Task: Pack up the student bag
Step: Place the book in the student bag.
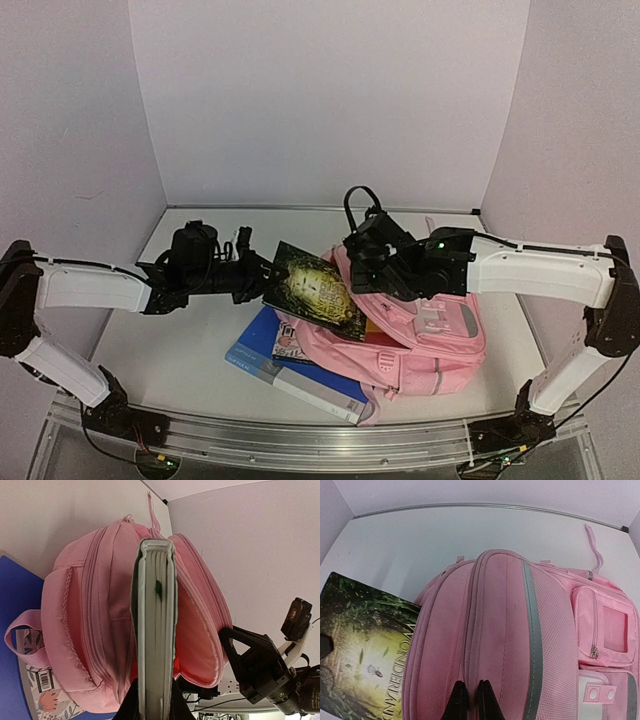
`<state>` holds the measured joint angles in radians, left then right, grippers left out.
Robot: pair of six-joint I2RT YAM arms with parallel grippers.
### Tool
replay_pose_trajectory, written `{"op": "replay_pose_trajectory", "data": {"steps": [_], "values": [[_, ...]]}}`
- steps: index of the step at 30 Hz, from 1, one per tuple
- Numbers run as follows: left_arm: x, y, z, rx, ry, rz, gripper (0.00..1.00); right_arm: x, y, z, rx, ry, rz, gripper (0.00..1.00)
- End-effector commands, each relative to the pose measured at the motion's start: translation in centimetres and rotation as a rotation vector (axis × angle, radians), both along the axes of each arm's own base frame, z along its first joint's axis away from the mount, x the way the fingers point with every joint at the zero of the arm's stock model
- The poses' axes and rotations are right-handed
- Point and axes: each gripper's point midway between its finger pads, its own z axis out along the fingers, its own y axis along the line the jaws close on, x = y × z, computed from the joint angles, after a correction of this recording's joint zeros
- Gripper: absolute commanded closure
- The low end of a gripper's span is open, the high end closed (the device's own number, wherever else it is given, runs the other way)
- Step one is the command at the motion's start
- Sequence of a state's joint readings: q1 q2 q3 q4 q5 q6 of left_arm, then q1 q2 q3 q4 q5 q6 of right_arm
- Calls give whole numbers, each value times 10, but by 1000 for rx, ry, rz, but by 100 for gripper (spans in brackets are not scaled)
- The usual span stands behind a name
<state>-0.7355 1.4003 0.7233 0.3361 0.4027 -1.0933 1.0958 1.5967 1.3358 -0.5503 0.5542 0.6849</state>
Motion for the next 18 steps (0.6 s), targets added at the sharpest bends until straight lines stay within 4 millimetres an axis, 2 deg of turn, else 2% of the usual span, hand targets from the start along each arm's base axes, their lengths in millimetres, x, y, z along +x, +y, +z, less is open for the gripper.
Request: {"op": "replay_pose_trajectory", "data": {"steps": [1,5,7,9,11,16,18], "values": [[22,-36,52,-161,-152,78,100,10,16,70,270,-151,-30,100],[20,-74,27,-141,-122,53,100,11,18,70,276,-155,-28,100],[20,-92,20,-125,-115,7,99,11,19,69,275,-156,-27,100],[20,-103,10,-77,-116,-27,86,11,19,68,274,-156,-26,100],[21,-106,3,-8,-124,-46,66,10,18,66,270,-155,-25,100],[18,-92,-12,201,-152,-51,43,9,14,65,264,-161,-27,100],[13,-84,-14,268,-170,-51,38,9,13,66,261,-164,-28,100]]}}
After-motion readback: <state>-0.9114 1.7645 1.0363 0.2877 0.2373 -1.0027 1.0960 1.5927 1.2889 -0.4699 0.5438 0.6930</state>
